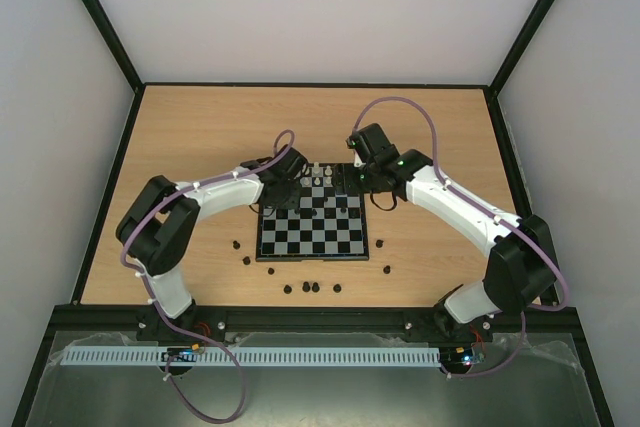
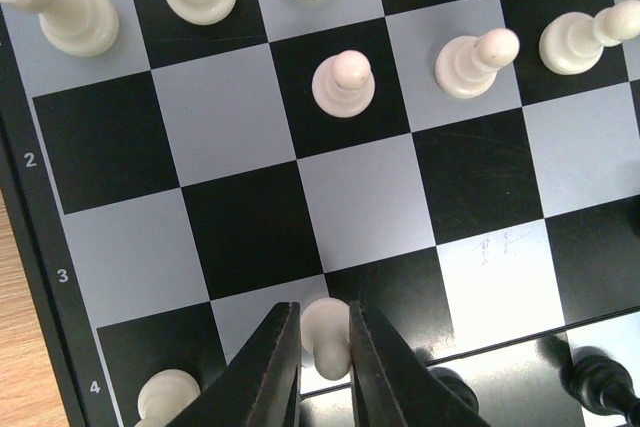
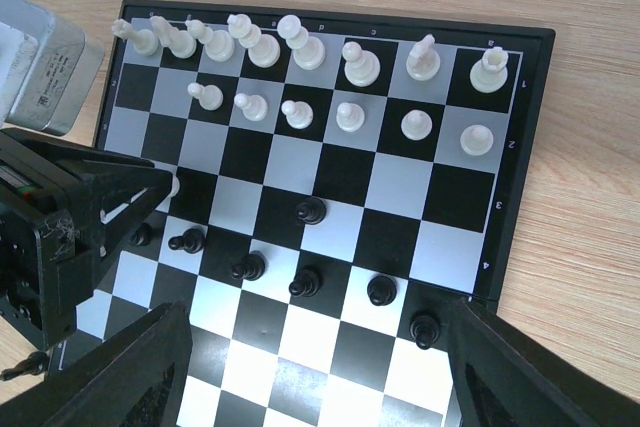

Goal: Set up the chess pieces on the board
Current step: Pick up the chess piece from the chessboard, then place the chess piece on the chessboard.

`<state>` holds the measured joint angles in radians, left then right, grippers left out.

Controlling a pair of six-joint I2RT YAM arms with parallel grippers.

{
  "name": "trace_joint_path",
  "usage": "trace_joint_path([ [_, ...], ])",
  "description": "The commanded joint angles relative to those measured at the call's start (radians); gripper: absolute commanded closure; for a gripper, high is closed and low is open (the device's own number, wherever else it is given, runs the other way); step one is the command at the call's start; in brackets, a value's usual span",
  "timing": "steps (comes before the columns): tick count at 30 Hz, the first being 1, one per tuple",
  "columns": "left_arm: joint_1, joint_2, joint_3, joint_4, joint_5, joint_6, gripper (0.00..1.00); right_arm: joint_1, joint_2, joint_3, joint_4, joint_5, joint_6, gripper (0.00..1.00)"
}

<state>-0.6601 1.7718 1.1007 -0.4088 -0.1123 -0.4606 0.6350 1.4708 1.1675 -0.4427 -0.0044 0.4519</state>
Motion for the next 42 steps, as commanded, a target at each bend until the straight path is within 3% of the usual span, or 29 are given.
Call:
trace_joint_path([
  [1, 0.005, 0.022, 0.019, -0.004, 0.002, 0.002, 0.87, 0.006, 0.011, -0.019, -0.007, -0.001, -0.005, 0.30],
  [5, 0.005, 0.020, 0.023, -0.013, -0.002, 0.001, 0.93, 0.006, 0.012, -0.019, -0.006, -0.003, -0.005, 0.30],
  [21, 0.075, 0.053, 0.185, -0.100, -0.040, 0.044, 0.93, 0.010, 0.003, -0.022, -0.006, 0.001, -0.004, 0.30],
  [42, 0.100, 0.116, 0.197, -0.079, -0.050, 0.051, 0.90, 0.015, 0.011, -0.023, -0.006, -0.001, -0.005, 0.30],
])
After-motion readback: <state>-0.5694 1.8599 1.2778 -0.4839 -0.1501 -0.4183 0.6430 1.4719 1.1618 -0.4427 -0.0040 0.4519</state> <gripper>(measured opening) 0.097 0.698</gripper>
